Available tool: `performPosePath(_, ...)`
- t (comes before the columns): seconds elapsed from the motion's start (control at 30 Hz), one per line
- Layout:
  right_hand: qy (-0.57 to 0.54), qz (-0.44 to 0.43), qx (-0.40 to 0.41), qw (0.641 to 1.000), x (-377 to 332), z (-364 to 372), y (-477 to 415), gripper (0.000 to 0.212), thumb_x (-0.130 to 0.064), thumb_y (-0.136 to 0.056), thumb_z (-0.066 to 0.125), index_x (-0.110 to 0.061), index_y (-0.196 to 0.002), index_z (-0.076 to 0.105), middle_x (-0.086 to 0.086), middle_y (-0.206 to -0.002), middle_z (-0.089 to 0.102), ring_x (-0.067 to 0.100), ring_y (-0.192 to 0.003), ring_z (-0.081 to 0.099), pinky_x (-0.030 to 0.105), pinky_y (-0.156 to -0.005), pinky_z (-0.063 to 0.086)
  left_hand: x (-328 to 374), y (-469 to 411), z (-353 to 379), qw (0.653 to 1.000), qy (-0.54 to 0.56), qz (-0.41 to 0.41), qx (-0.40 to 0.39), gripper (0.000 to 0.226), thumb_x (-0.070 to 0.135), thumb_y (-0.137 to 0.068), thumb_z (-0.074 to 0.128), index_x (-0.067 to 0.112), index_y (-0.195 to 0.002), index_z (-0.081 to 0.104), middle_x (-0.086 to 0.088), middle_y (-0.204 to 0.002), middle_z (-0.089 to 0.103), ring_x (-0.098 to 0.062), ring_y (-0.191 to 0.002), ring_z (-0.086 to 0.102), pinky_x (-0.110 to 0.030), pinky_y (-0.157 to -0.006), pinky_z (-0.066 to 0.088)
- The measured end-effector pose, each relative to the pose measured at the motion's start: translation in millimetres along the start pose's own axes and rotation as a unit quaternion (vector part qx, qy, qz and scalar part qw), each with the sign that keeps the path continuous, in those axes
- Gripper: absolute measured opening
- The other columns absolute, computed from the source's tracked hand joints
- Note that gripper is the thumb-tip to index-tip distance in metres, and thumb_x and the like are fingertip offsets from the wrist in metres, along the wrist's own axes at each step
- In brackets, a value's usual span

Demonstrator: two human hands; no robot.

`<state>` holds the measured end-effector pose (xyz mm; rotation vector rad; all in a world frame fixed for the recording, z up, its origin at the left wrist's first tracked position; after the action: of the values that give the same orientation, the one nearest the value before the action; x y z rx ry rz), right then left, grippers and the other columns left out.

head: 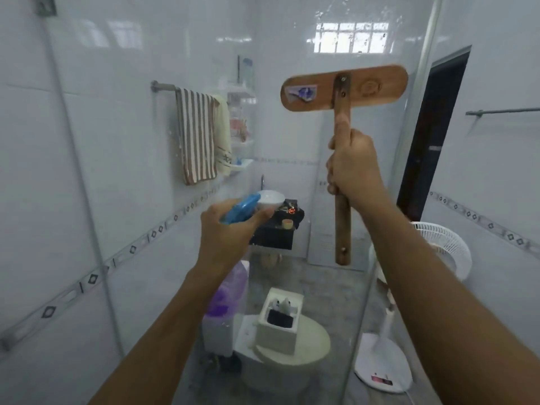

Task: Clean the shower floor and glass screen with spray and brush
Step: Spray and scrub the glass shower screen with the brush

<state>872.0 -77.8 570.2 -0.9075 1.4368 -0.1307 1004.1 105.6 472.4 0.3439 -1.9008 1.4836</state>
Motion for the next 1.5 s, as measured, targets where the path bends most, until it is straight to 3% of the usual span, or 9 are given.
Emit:
performPosePath(0.23,0.034,0.007,-0.049,0.998,45.6,7.7,32.3,0.049,-0.056,-0.105,0.028,-0.020,-0.080,0.049,0.003,-0.062,0.046,0.021,-0.057,0.047,0.044,-0.060,0.050,-2.3,34.7,10.7,0.997,-0.056,0.016,0.042,0.031,0.035,-0.079,0.083,0.010,-0.071,0.064,0.007,-0.057,0.056,-0.007,-0.050,0.052,-0.012,-0.050,0.042)
performPosePath(0.43,0.034,0.039,-0.060,0.997,99.6,15.1,80.9,0.039,-0.049,-0.107,0.029,-0.024,-0.088,0.051,-0.004,-0.068,0.051,0.009,-0.058,0.051,0.026,-0.055,0.044,-5.6,53.9,13.6,0.996,-0.069,0.016,0.063,0.036,0.035,-0.075,0.086,0.004,-0.073,0.068,-0.007,-0.060,0.061,-0.023,-0.051,0.055,-0.032,-0.050,0.050)
performPosePath(0.6,0.036,0.044,-0.080,0.995,101.9,12.1,86.2,0.041,-0.049,-0.107,0.030,-0.021,-0.089,0.053,-0.002,-0.067,0.052,0.010,-0.055,0.052,0.027,-0.052,0.048,-7.8,59.5,15.3,0.995,-0.088,0.004,0.052,0.040,0.045,-0.073,0.084,0.009,-0.076,0.067,-0.001,-0.064,0.062,-0.016,-0.055,0.058,-0.024,-0.054,0.051)
performPosePath(0.77,-0.027,0.012,-0.057,0.998,54.3,-2.9,48.0,0.046,-0.044,-0.108,0.034,-0.018,-0.073,0.049,-0.005,-0.054,0.042,0.011,-0.045,0.044,0.032,-0.048,0.041,4.0,58.0,21.1,0.996,-0.060,0.024,0.069,0.041,0.038,-0.077,0.084,0.002,-0.072,0.066,-0.012,-0.059,0.060,-0.029,-0.052,0.054,-0.041,-0.050,0.048)
performPosePath(0.93,0.039,0.000,-0.040,0.998,79.7,2.6,65.7,0.043,-0.044,-0.109,0.031,-0.019,-0.080,0.052,-0.004,-0.064,0.047,0.001,-0.047,0.045,0.017,-0.048,0.038,1.5,55.3,28.0,0.994,-0.075,0.020,0.083,0.043,0.045,-0.079,0.080,0.005,-0.074,0.066,-0.007,-0.060,0.059,-0.026,-0.052,0.055,-0.043,-0.053,0.051)
performPosePath(1.13,0.070,0.051,-0.114,0.990,144.8,24.2,128.0,0.045,-0.051,-0.107,0.030,-0.019,-0.102,0.060,0.013,-0.094,0.069,0.023,-0.084,0.066,0.028,-0.068,0.052,-6.7,57.4,29.3,0.993,-0.086,0.022,0.081,0.045,0.054,-0.079,0.075,0.011,-0.081,0.064,0.005,-0.065,0.059,-0.016,-0.058,0.059,-0.026,-0.057,0.053)
performPosePath(1.3,0.006,0.010,-0.063,0.998,74.0,20.2,64.9,0.045,-0.042,-0.109,0.032,-0.015,-0.080,0.052,-0.004,-0.061,0.048,0.002,-0.046,0.044,0.018,-0.046,0.039,-12.2,55.9,35.6,0.993,-0.088,0.025,0.079,0.036,0.047,-0.081,0.078,0.014,-0.081,0.062,0.013,-0.065,0.055,-0.010,-0.056,0.056,-0.011,-0.058,0.047)
performPosePath(1.4,-0.037,0.004,-0.041,0.998,56.2,23.0,48.4,0.046,-0.043,-0.109,0.033,-0.018,-0.073,0.048,-0.005,-0.058,0.041,0.006,-0.047,0.039,0.025,-0.046,0.036,-13.3,56.0,36.3,0.993,-0.081,0.017,0.083,0.036,0.045,-0.081,0.079,0.013,-0.081,0.063,0.012,-0.065,0.055,-0.010,-0.056,0.056,-0.012,-0.058,0.047)
performPosePath(1.5,-0.019,0.043,-0.057,0.997,108.5,35.9,94.4,0.046,-0.048,-0.108,0.032,-0.016,-0.086,0.058,-0.007,-0.064,0.048,-0.001,-0.048,0.045,0.015,-0.048,0.037,-7.6,56.3,33.7,0.993,-0.081,0.020,0.083,0.033,0.041,-0.081,0.080,0.013,-0.081,0.063,0.013,-0.065,0.055,-0.005,-0.056,0.056,-0.008,-0.057,0.044)
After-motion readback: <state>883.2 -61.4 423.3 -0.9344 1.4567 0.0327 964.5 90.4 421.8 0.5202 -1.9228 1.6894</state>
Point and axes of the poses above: each hand's wrist, its own y-axis away from the middle knuckle, its own z-axis out of the palm, x = y × z, the point moved 9 cm from there along -y, towards the middle knuckle
